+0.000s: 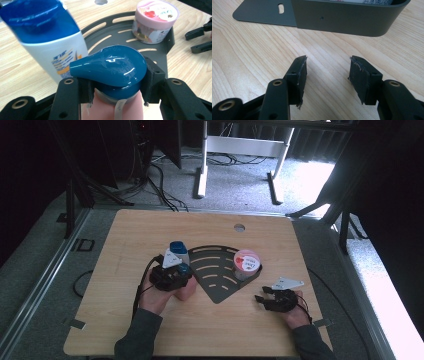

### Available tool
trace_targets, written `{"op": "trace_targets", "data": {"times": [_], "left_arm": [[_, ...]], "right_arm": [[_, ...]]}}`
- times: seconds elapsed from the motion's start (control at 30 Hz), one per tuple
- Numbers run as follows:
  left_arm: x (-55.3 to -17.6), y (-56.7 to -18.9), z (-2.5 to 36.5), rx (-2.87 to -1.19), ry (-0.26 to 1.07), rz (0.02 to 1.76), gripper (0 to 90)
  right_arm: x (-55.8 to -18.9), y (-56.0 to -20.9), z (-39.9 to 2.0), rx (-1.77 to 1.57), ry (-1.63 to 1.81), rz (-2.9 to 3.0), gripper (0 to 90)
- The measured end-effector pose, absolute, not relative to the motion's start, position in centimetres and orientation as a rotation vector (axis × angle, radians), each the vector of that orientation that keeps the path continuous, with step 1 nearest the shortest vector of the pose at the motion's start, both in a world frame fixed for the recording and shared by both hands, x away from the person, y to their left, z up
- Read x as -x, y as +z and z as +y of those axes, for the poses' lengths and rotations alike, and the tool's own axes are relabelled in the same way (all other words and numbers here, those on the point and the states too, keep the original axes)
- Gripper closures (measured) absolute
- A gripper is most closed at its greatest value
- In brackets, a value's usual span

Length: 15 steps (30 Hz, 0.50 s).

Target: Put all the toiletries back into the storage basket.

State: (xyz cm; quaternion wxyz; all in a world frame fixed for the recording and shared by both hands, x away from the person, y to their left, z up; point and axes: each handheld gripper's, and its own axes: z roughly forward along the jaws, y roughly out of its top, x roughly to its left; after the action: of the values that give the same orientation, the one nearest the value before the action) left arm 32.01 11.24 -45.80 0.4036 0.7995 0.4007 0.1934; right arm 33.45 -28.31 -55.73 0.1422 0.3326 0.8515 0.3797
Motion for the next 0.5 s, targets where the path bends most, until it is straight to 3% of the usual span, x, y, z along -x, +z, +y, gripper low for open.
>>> {"op": "trace_targets", "data": {"times": [0.5], "left_arm": [[-31.6, -44.8, 10.0, -2.024, 0.482, 0.97, 52.8]], "right_arm": [[-33.5, -55.7, -28.3, -0.957, 1.096, 2.458, 47.5]]}}
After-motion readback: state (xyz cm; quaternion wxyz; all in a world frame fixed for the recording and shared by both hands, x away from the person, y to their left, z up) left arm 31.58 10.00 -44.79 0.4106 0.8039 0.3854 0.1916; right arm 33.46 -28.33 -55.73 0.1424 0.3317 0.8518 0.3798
